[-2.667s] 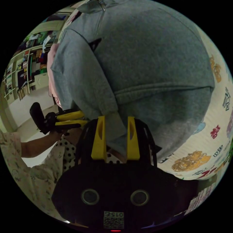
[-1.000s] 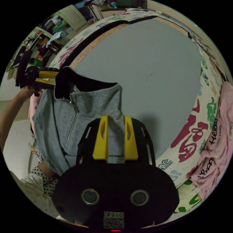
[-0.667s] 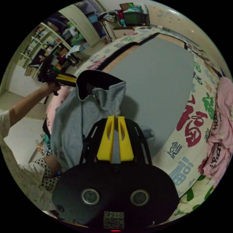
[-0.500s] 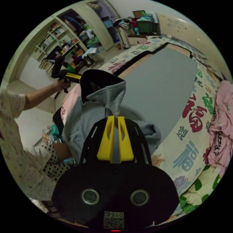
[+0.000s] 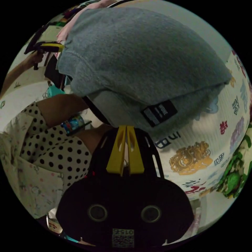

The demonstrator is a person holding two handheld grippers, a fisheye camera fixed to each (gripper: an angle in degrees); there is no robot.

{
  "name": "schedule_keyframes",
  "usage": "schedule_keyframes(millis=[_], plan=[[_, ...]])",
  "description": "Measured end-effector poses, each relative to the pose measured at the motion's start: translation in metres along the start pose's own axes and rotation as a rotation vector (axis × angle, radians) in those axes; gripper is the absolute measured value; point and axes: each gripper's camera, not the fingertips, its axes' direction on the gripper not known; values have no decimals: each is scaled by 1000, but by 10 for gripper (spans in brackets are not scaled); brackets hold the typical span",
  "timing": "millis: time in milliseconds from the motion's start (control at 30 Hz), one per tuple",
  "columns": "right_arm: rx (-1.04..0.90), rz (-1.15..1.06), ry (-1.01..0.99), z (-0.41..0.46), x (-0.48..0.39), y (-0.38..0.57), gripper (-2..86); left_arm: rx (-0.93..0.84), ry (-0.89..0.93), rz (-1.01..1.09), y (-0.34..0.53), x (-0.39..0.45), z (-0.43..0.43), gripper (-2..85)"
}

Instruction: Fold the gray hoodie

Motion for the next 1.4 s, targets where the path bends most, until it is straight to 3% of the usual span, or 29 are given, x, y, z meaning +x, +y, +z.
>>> schedule_keyframes(millis=[200, 300, 400, 500, 633, 767, 933, 1200, 1400], plan=[[265, 157, -188, -18, 50, 10, 64, -23, -133, 78, 3, 53, -47, 22], [376, 497, -194, -4, 96, 13, 110, 56, -111, 64, 3, 80, -67, 54], [367, 667, -394, 33, 143, 20, 100, 86, -60, 70, -5, 107, -63, 58], [307, 613, -588, 68, 165, 20, 34, 44, -109, 165, -22, 151, -42, 58], [289, 627, -519, 93, 189, 34, 17, -107, -150, 211, -38, 189, 0, 30], [271, 597, -473, 114, 200, 36, 24, -133, -233, 270, -42, 227, 4, 14], [298, 582, -399, 140, 217, 48, 80, -224, -261, 271, -64, 267, -14, 24], [400, 747, -361, 184, 256, 124, 129, 28, -234, 482, -180, 383, -105, 76], [405, 770, -479, 240, 281, 127, 116, 82, -145, 611, -338, 478, -59, 98]])
